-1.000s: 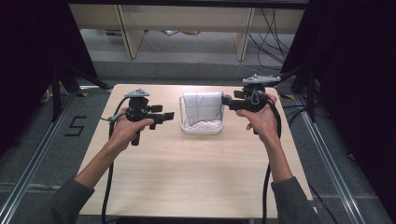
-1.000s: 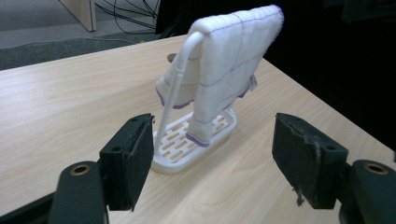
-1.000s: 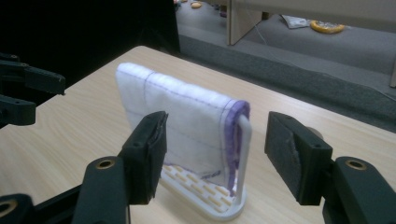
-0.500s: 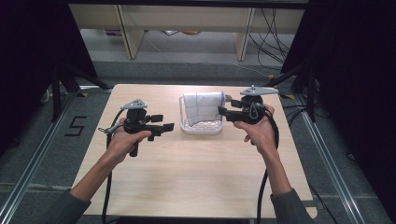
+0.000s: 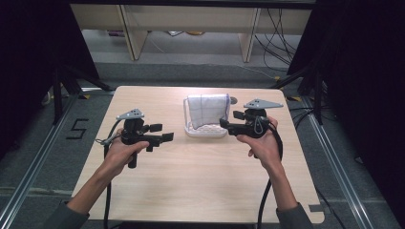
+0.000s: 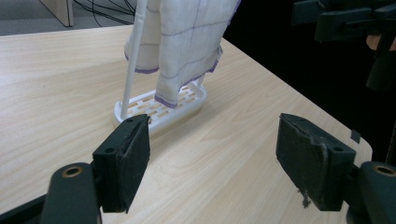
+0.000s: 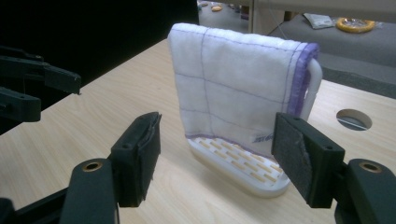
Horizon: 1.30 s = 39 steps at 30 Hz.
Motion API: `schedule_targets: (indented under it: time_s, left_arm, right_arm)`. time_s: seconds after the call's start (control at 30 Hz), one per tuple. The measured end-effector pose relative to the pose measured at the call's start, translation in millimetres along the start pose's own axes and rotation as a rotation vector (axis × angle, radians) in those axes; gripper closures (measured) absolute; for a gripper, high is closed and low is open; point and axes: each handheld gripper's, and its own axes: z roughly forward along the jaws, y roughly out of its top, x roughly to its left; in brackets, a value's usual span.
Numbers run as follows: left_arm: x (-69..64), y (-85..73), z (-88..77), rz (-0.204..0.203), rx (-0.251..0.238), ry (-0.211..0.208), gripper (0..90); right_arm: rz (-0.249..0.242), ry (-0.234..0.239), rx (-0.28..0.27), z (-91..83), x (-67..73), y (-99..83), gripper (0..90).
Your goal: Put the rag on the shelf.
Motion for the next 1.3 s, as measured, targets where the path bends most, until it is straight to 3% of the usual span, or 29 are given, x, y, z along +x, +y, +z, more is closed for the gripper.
schedule_targets:
  time_s: [0.07, 0.17, 0.2, 0.23, 0.37, 0.4, 0.47, 0.67, 0.73, 0.77, 0.83, 1.0, 1.03, 1.17, 1.2, 1.27, 1.3]
  left_arm:
    - [-1.4, -2.7, 0.2, -0.004, 0.006, -0.002, 25.7]
    - [-2.9, -6.4, 0.9, 0.017, 0.016, -0.002, 25.4]
    - [-3.9, -7.7, 1.1, 0.019, 0.024, 0.009, 25.4]
    - [-4.0, -9.2, 1.9, 0.022, 0.025, 0.006, 25.3]
    - [-7.1, -15.4, 2.7, 0.027, 0.026, 0.004, 25.2]
    - [-8.3, -16.8, 2.2, 0.032, 0.034, 0.008, 25.1]
    - [-11.0, -20.6, 1.4, 0.048, 0.043, 0.017, 24.9]
    - [-14.3, -33.1, -0.6, 0.067, 0.060, 0.026, 24.2]
    - [-14.2, -35.6, -2.3, 0.067, 0.057, 0.023, 24.1]
    - [-14.7, -35.6, -3.8, 0.062, 0.063, 0.033, 24.1]
    - [-14.0, -36.9, -4.9, 0.058, 0.052, 0.020, 24.0]
    - [-16.2, -42.4, -7.0, 0.065, 0.064, 0.026, 23.8]
    - [-16.9, -43.7, -7.4, 0.066, 0.066, 0.027, 23.8]
    - [-18.4, -48.2, -9.6, 0.066, 0.072, 0.020, 23.6]
    - [-18.8, -49.7, -10.3, 0.068, 0.075, 0.020, 23.6]
    - [-19.4, -53.5, -10.9, 0.070, 0.075, 0.022, 23.5]
    - [-18.8, -55.0, -11.5, 0.076, 0.082, 0.027, 23.4]
  right_arm:
    - [-0.024, 0.000, -0.015, 1.7, -0.5, -2.0, 32.7]
    - [0.015, 0.028, 0.006, 0.5, 2.0, -5.5, 31.6]
    - [-0.008, 0.027, -0.008, 1.9, 0.3, -7.2, 31.4]
    - [0.014, 0.027, 0.005, 1.2, 1.6, -8.6, 31.1]
    - [0.013, 0.032, 0.011, 3.3, 2.3, -15.2, 30.3]
    - [0.030, 0.024, 0.034, 1.9, 4.9, -16.6, 30.1]
    - [-0.008, 0.037, 0.024, 3.1, 4.1, -18.9, 29.8]
    - [0.010, 0.037, 0.053, 3.2, 12.3, -24.1, 29.2]
    - [-0.037, 0.029, 0.047, 5.7, 12.3, -26.0, 29.1]
    - [-0.017, 0.057, 0.054, 6.9, 14.4, -27.0, 28.9]
    - [-0.015, 0.040, 0.053, 7.9, 18.0, -29.6, 28.5]
    - [-0.010, 0.052, 0.078, 9.0, 21.4, -35.7, 28.1]
    - [-0.031, 0.042, 0.082, 8.9, 20.7, -36.9, 27.9]
    - [0.007, 0.048, 0.106, 7.3, 27.4, -43.0, 27.1]
    - [-0.040, 0.050, 0.088, 8.7, 25.3, -44.8, 26.9]
    - [-0.024, 0.053, 0.102, 7.6, 29.2, -48.4, 26.9]
    - [-0.067, 0.044, 0.088, 8.5, 27.5, -50.0, 26.9]
